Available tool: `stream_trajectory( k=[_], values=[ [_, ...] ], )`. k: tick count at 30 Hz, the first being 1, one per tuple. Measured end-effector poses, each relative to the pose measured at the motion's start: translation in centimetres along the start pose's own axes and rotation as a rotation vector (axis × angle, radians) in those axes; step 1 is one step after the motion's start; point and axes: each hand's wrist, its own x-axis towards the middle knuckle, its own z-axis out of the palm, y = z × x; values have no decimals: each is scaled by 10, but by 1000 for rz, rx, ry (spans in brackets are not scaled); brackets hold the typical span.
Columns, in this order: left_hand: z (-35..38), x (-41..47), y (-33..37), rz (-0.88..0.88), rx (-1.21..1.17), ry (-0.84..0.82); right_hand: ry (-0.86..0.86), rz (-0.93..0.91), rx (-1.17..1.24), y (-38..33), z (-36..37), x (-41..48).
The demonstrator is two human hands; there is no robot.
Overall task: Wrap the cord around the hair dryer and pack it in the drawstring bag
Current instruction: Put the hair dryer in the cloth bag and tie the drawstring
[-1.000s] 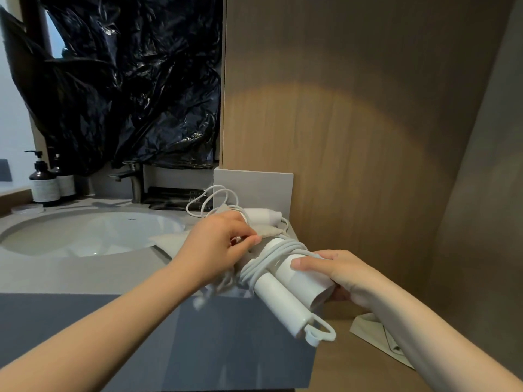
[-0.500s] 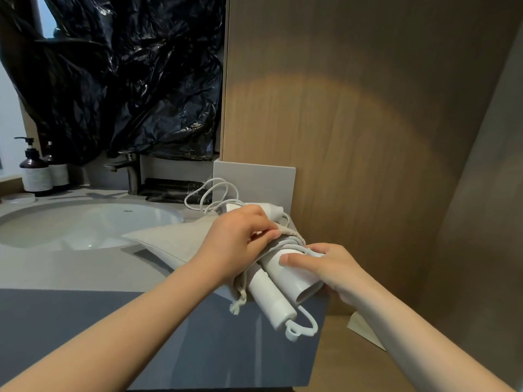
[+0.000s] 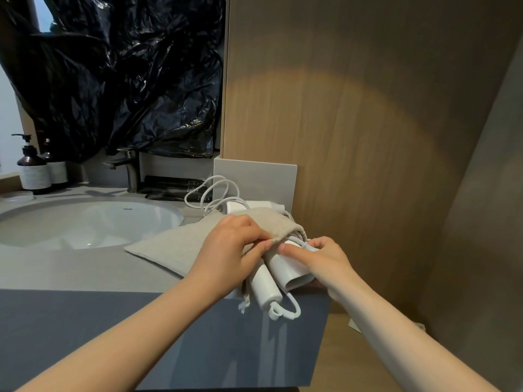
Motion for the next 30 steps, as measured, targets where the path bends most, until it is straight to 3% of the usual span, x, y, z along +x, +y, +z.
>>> stream_trajectory(
  k=[10,16,19,23,30],
  values=[
    [4,-15,-19,-77,-34,-73,-65,-73,-157,0,-4,11],
    [2,-23,-26,-68,-11,-128,-95,-109,-18,17,-25,-9],
    [1,-30,-26,-70,-8,-102,-166,-20,53,21,-25,-11],
    [-2,-34,-25,-120,-18,-4,-272,95,335,16,-16,-3],
    [-6,-23,-18,-83,-124,-21,-300,125,362,8,8,-3]
  ],
)
